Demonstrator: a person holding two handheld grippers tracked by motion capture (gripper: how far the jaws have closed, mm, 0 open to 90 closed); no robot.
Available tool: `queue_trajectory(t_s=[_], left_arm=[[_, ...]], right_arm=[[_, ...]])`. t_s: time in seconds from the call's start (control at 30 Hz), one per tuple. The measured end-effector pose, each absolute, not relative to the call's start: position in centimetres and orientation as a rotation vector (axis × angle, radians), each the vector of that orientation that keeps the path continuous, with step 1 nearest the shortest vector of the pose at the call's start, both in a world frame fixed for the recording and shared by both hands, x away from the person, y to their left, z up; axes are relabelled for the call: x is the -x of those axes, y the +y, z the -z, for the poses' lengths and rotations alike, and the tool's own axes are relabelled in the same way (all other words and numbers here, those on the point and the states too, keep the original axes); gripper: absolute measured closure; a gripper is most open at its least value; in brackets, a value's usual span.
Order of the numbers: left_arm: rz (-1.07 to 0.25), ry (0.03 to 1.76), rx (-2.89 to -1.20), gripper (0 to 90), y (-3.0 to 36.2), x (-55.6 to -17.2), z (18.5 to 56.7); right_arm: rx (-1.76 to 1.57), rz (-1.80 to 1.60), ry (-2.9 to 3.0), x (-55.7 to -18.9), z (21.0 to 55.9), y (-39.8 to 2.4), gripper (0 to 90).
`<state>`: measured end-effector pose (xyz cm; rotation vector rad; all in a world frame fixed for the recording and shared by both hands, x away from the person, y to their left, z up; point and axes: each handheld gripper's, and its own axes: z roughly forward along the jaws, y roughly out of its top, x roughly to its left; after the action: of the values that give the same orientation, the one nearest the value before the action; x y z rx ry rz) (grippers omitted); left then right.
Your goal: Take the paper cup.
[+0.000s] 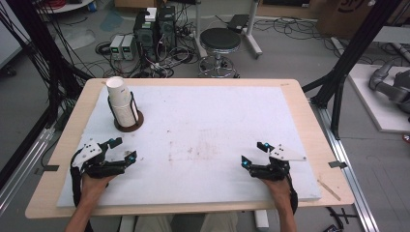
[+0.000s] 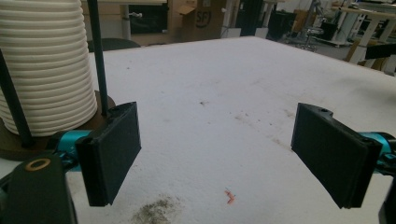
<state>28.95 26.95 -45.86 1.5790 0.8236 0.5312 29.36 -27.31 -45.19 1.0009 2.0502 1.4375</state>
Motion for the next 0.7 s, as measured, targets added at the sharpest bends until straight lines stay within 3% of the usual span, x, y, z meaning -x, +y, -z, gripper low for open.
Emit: queue_trajectory(t_s=[0.7], left_arm=[[-0.521, 0.837, -1.569, 11.1, 27.64, -28.79, 45.28]], right_arm=[[-1.020, -1.438, 2.055, -29.58, 45.20, -27.37, 15.8]])
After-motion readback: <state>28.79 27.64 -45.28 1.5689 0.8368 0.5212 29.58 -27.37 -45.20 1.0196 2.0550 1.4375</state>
